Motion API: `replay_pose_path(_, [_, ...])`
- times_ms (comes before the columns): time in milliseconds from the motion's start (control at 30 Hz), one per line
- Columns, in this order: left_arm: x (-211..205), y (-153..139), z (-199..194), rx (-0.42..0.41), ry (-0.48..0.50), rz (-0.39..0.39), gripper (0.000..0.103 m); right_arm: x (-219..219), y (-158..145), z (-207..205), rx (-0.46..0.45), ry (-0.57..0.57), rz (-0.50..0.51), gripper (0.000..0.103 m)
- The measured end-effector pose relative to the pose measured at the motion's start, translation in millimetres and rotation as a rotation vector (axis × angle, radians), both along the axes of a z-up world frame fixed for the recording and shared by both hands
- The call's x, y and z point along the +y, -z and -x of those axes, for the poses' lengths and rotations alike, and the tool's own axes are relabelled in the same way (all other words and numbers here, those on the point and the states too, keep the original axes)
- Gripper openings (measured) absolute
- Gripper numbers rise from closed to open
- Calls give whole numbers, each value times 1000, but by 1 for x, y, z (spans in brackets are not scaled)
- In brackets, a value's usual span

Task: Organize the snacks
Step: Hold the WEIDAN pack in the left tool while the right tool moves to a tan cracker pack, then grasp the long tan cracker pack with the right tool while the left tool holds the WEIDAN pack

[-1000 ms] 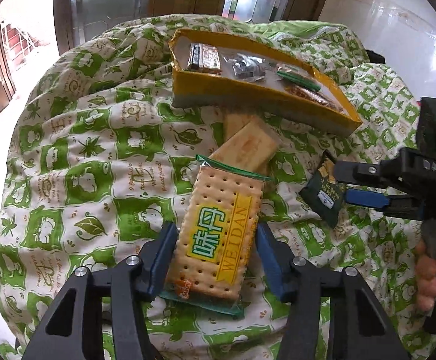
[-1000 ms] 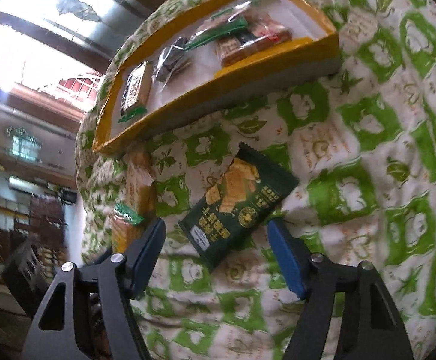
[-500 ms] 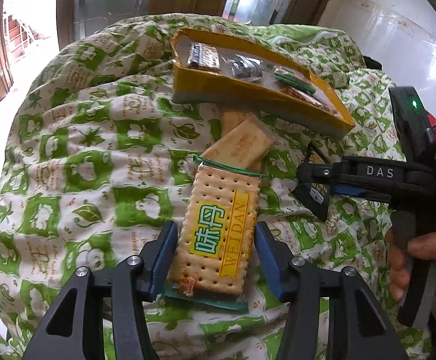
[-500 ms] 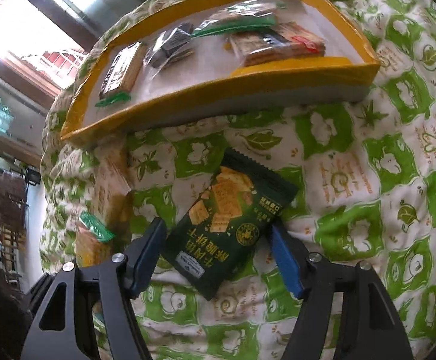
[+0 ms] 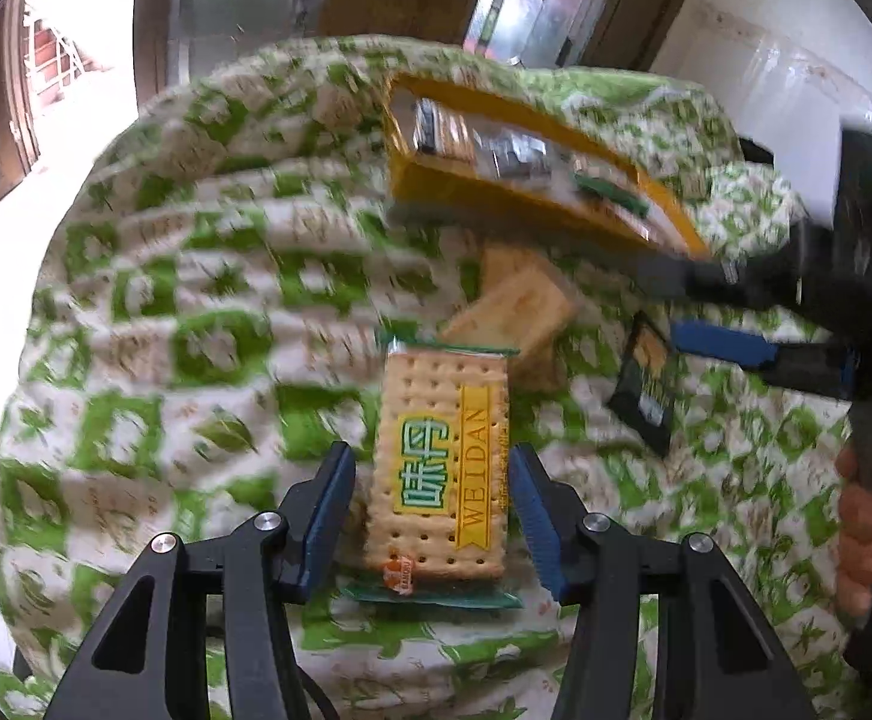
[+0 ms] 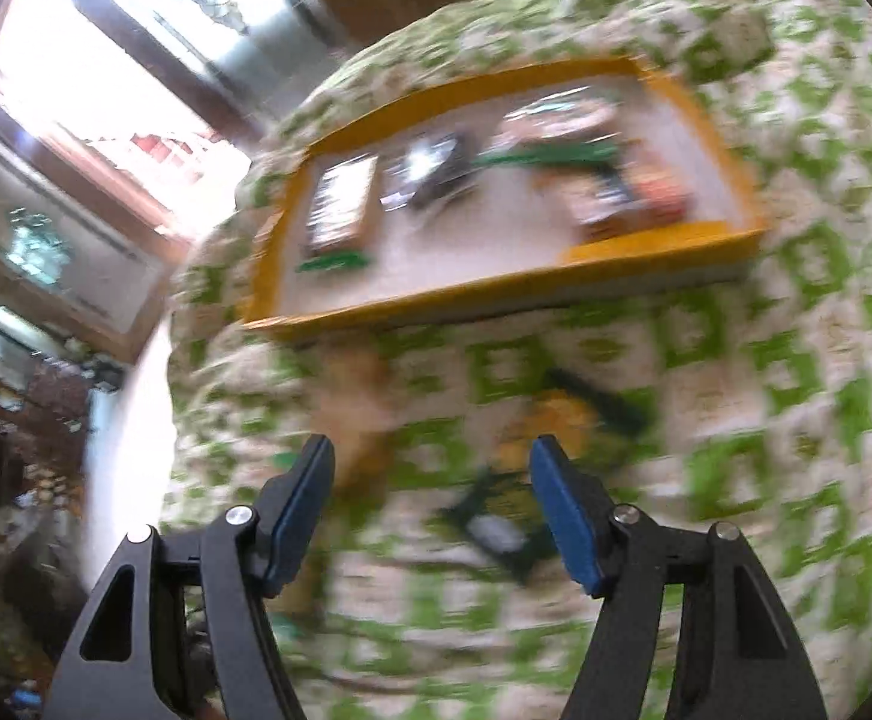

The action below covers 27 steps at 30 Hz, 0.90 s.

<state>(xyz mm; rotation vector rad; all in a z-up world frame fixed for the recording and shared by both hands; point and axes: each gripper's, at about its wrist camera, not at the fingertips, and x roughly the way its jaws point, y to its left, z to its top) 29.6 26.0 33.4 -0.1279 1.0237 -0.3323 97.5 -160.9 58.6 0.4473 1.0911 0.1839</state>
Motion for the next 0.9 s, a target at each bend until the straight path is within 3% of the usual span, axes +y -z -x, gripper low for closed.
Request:
replay_pose_path(100, [-2,6,7,-3,11,-29,56,18,7,-7,42,-23,-63,67])
replay_pose_path(167, [3,5,11,-14,2,-20,51,31,15,-16,70,-25,-85,67])
replay_pose_path(300, [22,2,11,-19,-53,5,51,48,29,-26,113,0,-110,67])
replay_pose_path(500, [22,3,11,-25,-54,-15,51,67,42,-42,129,37,-37,67])
replay_pose_path(567, [21,3,12,-26,-50,-16,51,67,46,-44,133,35,3,59])
replay_pose_path(633, [22,4,11,-22,-50,-8,51,62,48,-42,132,21,21,44])
replay_pose_path(733, [22,4,10,-22,-49,-7,51,45,52,-39,144,0,-30,37])
replay_pose_path(900, [23,2,10,-25,-54,6,51,20,41,-32,111,-31,0,19])
